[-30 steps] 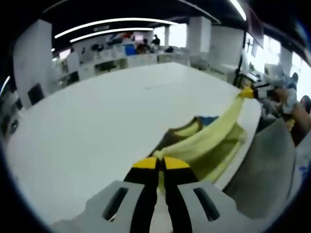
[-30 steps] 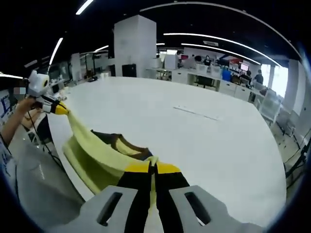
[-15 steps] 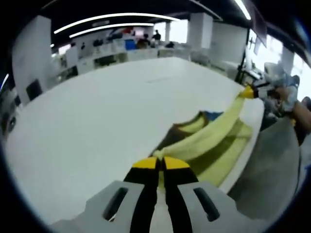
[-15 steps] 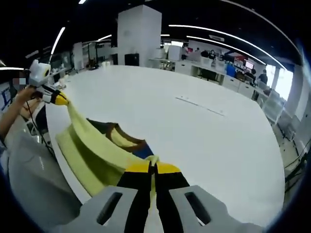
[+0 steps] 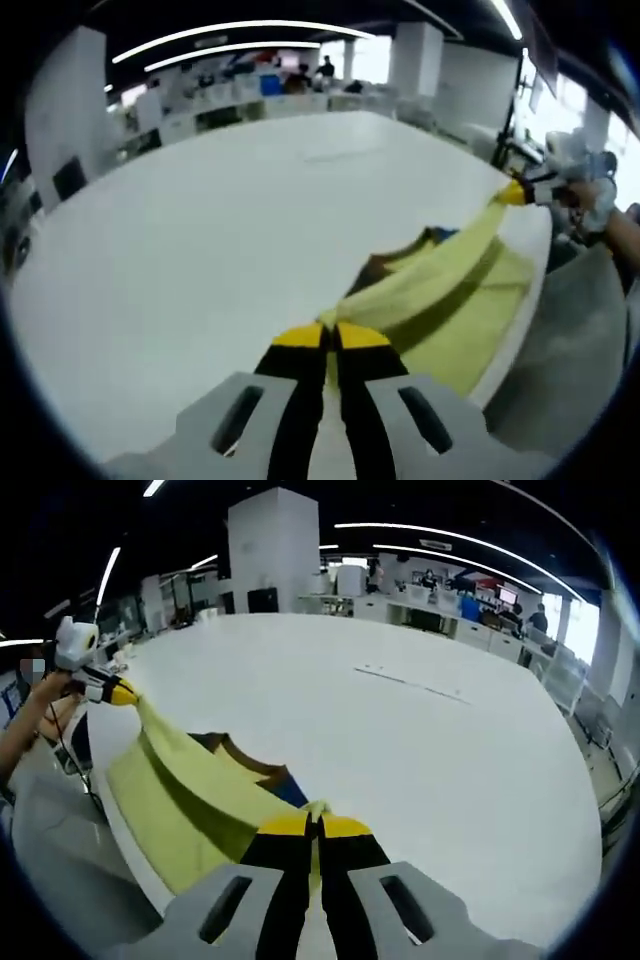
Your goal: Fold the garment on the visible template until the final outline fits inside the template.
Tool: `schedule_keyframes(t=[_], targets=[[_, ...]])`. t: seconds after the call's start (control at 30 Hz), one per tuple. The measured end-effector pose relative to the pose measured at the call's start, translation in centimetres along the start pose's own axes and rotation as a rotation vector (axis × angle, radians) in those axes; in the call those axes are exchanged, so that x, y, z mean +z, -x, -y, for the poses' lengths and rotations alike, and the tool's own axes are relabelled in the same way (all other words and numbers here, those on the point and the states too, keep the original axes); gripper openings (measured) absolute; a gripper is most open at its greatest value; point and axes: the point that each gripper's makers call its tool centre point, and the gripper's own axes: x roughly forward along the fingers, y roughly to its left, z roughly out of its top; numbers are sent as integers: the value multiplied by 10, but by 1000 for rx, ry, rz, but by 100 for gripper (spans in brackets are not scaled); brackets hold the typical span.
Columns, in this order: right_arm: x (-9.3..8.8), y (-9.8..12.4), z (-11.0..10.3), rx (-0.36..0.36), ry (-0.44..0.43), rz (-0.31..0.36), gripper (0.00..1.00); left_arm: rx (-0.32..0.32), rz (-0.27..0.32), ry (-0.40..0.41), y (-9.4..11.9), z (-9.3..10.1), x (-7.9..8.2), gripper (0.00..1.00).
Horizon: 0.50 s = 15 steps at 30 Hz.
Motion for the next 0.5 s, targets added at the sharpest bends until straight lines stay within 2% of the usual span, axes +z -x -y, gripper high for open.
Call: schedule_keyframes(t=[0.23,0.5], targets=[[-7,-10,5,4,-2,-28,2,6,-26,-12,-9,-2,-5,0],[-13,-22,11,22,-45,-41,2,-5,-57,-12,-18,-2,-12,0]])
